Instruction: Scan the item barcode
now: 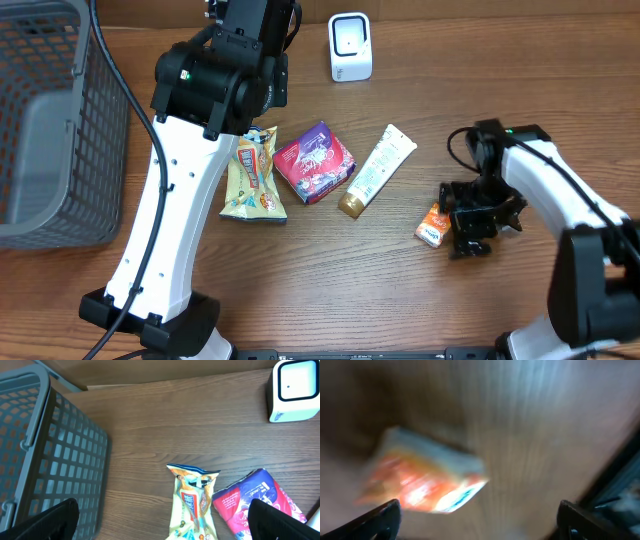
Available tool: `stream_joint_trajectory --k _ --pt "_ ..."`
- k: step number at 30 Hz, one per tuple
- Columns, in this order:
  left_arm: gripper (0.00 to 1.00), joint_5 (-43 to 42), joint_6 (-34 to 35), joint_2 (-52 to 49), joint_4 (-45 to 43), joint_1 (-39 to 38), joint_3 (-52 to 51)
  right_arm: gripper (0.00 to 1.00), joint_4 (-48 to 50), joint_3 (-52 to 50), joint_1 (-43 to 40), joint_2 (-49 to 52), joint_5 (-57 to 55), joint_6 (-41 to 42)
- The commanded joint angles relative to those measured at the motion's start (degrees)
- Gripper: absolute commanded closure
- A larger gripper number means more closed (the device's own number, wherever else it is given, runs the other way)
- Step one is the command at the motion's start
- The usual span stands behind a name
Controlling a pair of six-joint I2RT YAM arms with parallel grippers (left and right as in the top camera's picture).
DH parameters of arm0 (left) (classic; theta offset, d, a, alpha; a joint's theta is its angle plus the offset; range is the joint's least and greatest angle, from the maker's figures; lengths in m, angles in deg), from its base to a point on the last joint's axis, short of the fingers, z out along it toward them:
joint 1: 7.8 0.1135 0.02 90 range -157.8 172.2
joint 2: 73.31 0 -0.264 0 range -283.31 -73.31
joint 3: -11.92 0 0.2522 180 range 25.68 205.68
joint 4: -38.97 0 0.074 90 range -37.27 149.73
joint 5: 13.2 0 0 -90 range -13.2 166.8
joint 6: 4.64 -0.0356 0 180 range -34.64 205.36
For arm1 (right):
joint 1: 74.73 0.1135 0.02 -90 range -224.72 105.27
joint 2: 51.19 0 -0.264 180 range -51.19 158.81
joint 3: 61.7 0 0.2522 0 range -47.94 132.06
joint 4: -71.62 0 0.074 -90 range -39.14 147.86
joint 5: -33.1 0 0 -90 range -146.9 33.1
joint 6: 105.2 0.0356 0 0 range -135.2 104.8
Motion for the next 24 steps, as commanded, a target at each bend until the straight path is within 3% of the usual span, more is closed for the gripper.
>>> stream_joint_trajectory --k 1,5,10,15,24 --pt "0.0 -0.24 0.81 1.01 -0.48 0.2 0.52 0.0 2.86 -0.17 0.0 -4.31 1.81 9.86" --pt "0.0 -0.24 0.81 1.01 -0.7 0.2 0.52 0.0 3.1 -0.17 0.0 -5.7 -1.29 15.65" --pt "0.0 -0.26 0.81 1.01 -1.38 0.2 0.52 0.0 -3.5 -0.72 0.04 -5.7 -2.54 24.41" --pt "0.0 -1.97 0.81 1.01 -1.99 0.2 0.52 0.0 -0.44 -0.83 2.25 -5.7 -3.91 32.13" --pt "0.0 -2.8 0.76 1.01 -2.1 0.2 0.52 0.0 6.91 -0.85 8.26 -5.68 -16.31 32.59"
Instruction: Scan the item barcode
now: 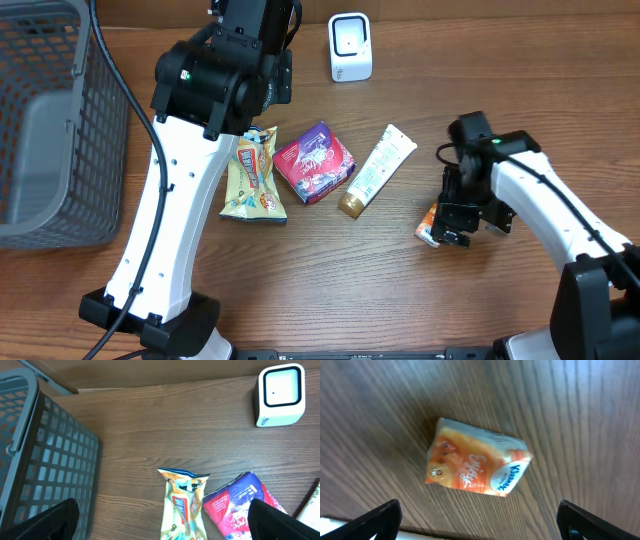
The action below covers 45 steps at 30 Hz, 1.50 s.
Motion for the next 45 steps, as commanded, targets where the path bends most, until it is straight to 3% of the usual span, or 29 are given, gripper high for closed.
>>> stream_joint_trajectory --k 1,13,23,29,31,35,38,41,45 --pt "0.0 -0.57 0.76 1.01 -0.37 0.2 0.52 0.0 -0.31 -0.24 1.53 -1.16 -6.43 8.0" --pt "0.0 -1.05 0.79 1.01 -0.92 0.2 0.52 0.02 3.65 -1.36 1.62 -0.72 -4.94 7.98" --pt "0.0 -1.51 0.79 1.01 -1.11 0.2 0.52 0.01 16.61 -13.73 1.62 -0.61 3.04 8.0" --pt "0.0 -2.54 0.79 1.01 -1.25 0.2 0.52 0.01 20.24 -16.13 1.62 -0.48 2.86 8.0" --pt "0.0 -2.51 0.79 1.01 -1.25 0.2 0.52 0.05 20.81 -16.33 1.62 -0.44 2.75 7.98" --pt "0.0 -2.51 0.76 1.01 -1.25 0.2 0.52 0.23 19.89 -16.35 1.62 -0.44 2.05 7.98" --pt "0.0 -2.51 0.76 1.01 -1.25 0.2 0.52 0.25 17.9 -16.35 1.62 -0.44 1.99 7.15" --pt "0.0 -2.49 0.76 1.01 -1.25 0.2 0.52 0.36 16.31 -16.35 1.62 -0.44 1.84 5.46" --pt "0.0 -2.51 0.76 1.01 -1.25 0.2 0.52 0.36 18.25 -16.35 1.62 -0.44 2.56 -4.2"
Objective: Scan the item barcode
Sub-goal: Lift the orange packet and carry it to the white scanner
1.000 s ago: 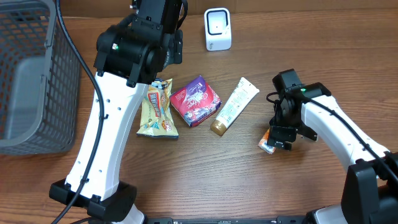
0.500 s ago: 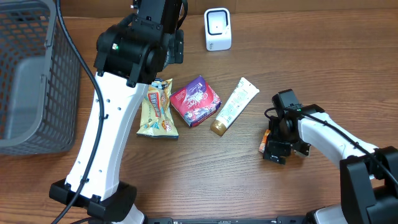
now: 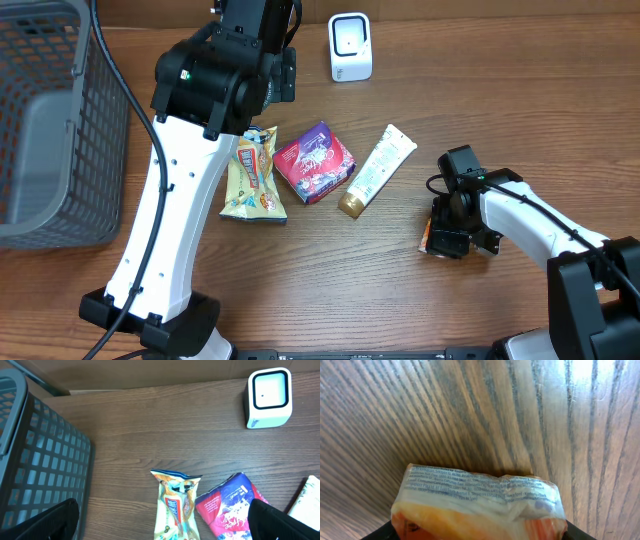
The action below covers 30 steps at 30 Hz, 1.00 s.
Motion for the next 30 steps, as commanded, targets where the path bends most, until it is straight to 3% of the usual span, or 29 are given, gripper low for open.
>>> stream_joint_trajectory --k 1,10,16,22,30 --pt "0.0 -0.66 0.76 1.01 -0.24 0.2 0.52 0.36 1.95 -0.87 0.13 -0.17 0.57 -6.38" --pt "0.0 -0.22 0.55 0.98 -0.22 0.2 0.52 0.35 9.01 -0.76 -0.02 -0.17 7.15 -36.57" --pt "0.0 -0.22 0.55 0.98 -0.22 0.2 0.52 0.35 13.9 -0.39 -0.02 -0.17 18.12 -58.14" --pt "0.0 -0.22 0.55 0.98 -0.17 0.2 0.52 0.34 13.66 1.86 -0.09 -0.17 30.27 -61.83" --pt "0.0 -0.22 0.57 0.98 -0.17 0.2 0.52 0.34 13.66 2.29 -2.91 -0.17 56.11 -61.51"
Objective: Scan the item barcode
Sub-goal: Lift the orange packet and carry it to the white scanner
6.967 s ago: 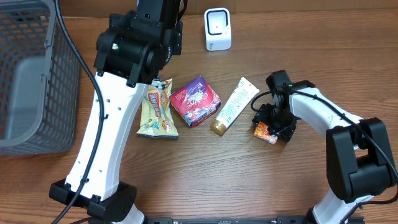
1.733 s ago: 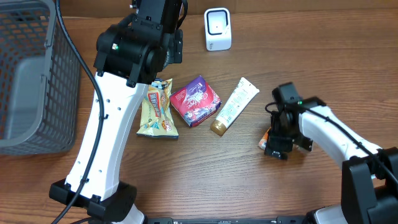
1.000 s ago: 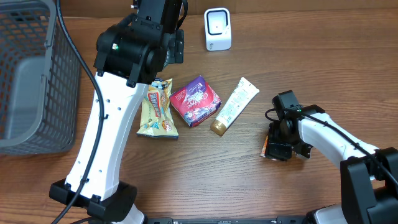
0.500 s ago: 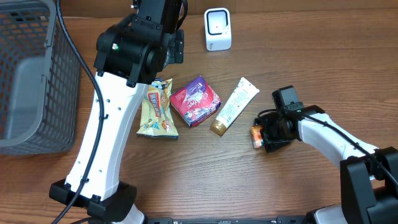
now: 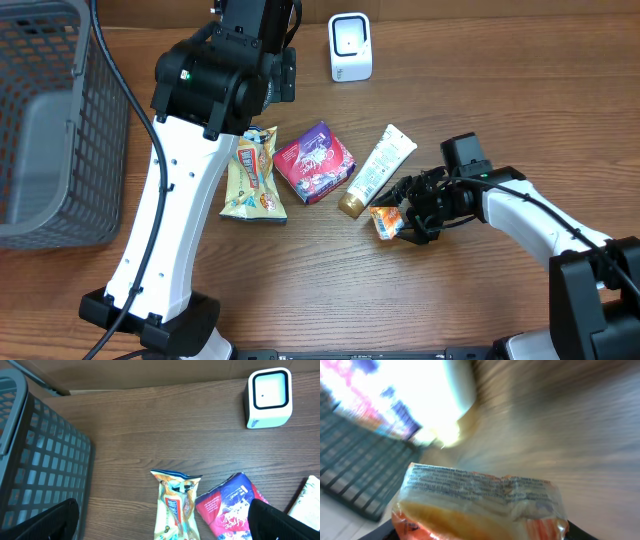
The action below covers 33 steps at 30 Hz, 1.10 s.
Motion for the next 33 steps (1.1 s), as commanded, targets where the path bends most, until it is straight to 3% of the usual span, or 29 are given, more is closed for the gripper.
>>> stream_joint_trajectory --k 1,6,13,17,24,33 --pt "0.0 -0.26 0.57 0.98 -0.17 0.2 0.52 0.34 0.2 1.64 -1.57 -0.2 15.72 -1.31" --pt "0.0 -0.24 0.59 0.98 -0.22 0.2 0.52 0.34 0.22 1.64 -2.23 -0.2 24.26 -1.03" --pt "0.0 -0.24 0.57 0.98 -0.15 0.2 0.52 0.34 0.48 1.64 -2.21 -0.2 23.26 -1.57" --pt "0.0 -0.2 0.57 0.98 -0.15 0.2 0.52 0.36 6.05 1.64 -2.21 -0.2 14.93 -5.6" --pt "0.0 2.64 0.55 0.98 -0.02 0.2 0.52 0.36 28.33 1.64 -2.21 -0.2 4.28 -10.82" --pt "0.0 3.02 0.57 0.98 0.31 0.2 0.52 0.38 41.94 1.64 -1.57 -0.2 -28.74 -11.58"
